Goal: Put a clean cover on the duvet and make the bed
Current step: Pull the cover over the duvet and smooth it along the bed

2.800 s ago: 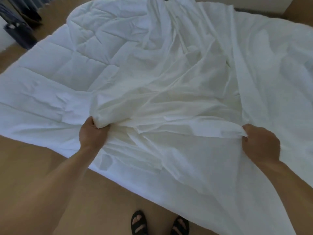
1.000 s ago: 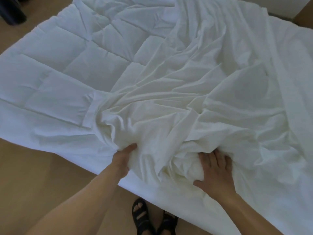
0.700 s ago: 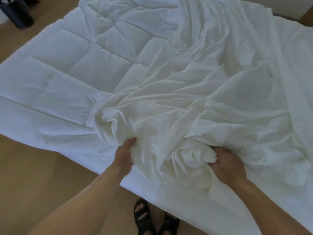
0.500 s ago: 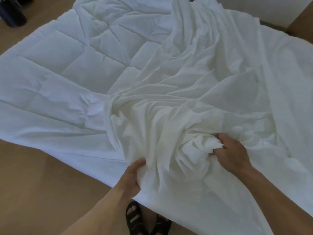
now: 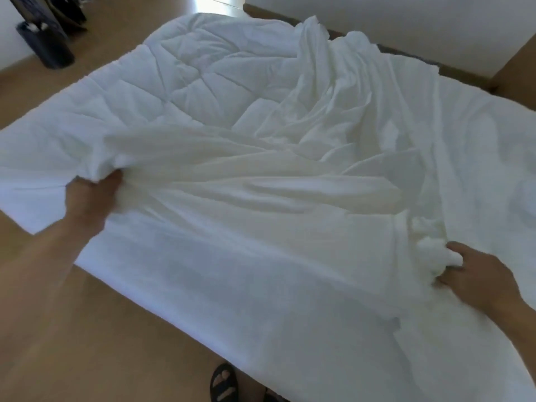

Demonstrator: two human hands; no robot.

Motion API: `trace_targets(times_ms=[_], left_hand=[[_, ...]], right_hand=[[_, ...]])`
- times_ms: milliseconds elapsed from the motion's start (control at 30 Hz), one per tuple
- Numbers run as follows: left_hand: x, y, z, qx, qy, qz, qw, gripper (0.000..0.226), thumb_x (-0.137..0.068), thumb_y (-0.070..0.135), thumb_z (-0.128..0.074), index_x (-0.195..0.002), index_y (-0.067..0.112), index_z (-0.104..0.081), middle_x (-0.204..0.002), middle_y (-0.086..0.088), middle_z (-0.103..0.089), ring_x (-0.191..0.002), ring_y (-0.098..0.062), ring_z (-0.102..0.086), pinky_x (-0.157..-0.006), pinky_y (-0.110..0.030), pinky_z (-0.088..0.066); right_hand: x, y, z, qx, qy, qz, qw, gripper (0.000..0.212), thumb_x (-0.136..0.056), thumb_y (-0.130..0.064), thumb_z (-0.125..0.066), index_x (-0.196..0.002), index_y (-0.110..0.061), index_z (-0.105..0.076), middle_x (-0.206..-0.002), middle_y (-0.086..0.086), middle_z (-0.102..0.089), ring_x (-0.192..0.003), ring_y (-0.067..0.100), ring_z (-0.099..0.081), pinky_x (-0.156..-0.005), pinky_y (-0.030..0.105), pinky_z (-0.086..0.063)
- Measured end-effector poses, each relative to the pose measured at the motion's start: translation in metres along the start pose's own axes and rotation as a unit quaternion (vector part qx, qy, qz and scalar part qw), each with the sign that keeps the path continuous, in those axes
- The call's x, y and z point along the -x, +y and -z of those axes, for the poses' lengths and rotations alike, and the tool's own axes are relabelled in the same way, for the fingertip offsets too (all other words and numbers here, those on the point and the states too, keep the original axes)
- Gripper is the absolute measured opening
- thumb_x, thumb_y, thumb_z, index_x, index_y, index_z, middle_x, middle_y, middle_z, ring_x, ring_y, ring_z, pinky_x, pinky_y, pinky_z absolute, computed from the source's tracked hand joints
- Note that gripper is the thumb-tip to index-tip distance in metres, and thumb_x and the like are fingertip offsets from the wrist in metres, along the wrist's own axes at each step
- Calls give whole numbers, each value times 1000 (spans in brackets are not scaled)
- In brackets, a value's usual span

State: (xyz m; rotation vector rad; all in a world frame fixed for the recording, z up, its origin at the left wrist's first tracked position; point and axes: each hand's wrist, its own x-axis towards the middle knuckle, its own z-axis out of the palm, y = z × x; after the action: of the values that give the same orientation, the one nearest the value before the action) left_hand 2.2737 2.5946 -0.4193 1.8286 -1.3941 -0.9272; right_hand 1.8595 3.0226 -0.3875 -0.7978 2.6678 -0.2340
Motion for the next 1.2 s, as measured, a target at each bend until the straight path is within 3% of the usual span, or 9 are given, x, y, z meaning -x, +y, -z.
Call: trace_targets(times_ms=[133,267,400,533,667,833,1000,1067,1200], left_hand=[[-12,2,11,-136,-11,-49,989,61,-87,42,-72,-121,-6,-61,-118,-33,-63,-107,-45,-62,-82,-50,-48],[17,-57,-1,-156,-123,111,974,50,-86,18,-75,-126,-4,-55,-121,-26,-60,-97,-34,-56,-80,-43,-43],[18,-86,12,-66,-156,237,957,57,-83,22,-76,-129,-4,-52,-126,-19,-59,-108,-36,-55,-97,-45,-43],[-6,-84,3,-125,-140,142,972,94,-77,58,-74,-147,6,-38,-142,-17,-50,-127,-38,-49,-106,-49,-40],[-42,-61,-32,-179,-142,8,973,75,-93,66,-44,-133,4,-54,-136,-21,-53,-130,-40,-46,-102,-49,-38],[-78,-44,-74,-143,-363,49,919,45,-77,45,-80,-107,14,-68,-100,-4,-70,-87,-21,-67,-67,-29,-51],[-80,-35,-98,-175,-534,103,821,62,-54,37,-93,-108,17,-70,-98,-6,-76,-90,-28,-73,-82,-44,-60],[-102,-31,-93,-138,-491,64,858,46,-64,29,-85,-104,12,-71,-98,-11,-75,-92,-32,-71,-83,-42,-58],[-209,-17,-20,-205,-153,4,967,24,-81,22,-67,-93,2,-71,-96,-25,-68,-88,-37,-64,-73,-39,-47]], right_hand=[[13,16,-37,141,-52,34,988,44,-84,-41,-70,-125,-31,-59,-116,2,-71,-104,31,-66,-71,35,-43],[22,17,-92,198,-163,110,960,68,-83,-53,-57,-143,-28,-39,-131,-10,-60,-118,13,-60,-85,26,-47],[1,9,-121,276,-302,115,905,125,-44,-61,-81,-152,-33,-25,-120,-1,-66,-108,5,-64,-85,13,-49],[-9,-83,-92,181,-275,165,930,27,-67,-51,-69,-85,-33,-60,-83,-18,-60,-85,7,-61,-69,20,-47],[-22,-164,-101,39,155,295,942,27,-69,-38,-85,-83,-25,-67,-85,-5,-67,-83,26,-66,-75,37,-47],[-57,-197,-164,215,-159,72,961,123,-59,-78,-68,-155,-24,-14,-154,1,-32,-147,23,-24,-115,50,-15],[-47,-206,-207,158,-58,137,976,40,-76,-42,-64,-109,-21,-65,-98,-3,-73,-96,25,-69,-92,38,-40],[-43,-206,-194,150,-36,108,982,29,-78,-34,-69,-102,-18,-65,-86,1,-74,-83,30,-70,-78,36,-44],[-38,-196,-147,160,-6,40,986,23,-87,-41,-61,-97,-29,-44,-86,-2,-72,-84,29,-66,-66,33,-36]])
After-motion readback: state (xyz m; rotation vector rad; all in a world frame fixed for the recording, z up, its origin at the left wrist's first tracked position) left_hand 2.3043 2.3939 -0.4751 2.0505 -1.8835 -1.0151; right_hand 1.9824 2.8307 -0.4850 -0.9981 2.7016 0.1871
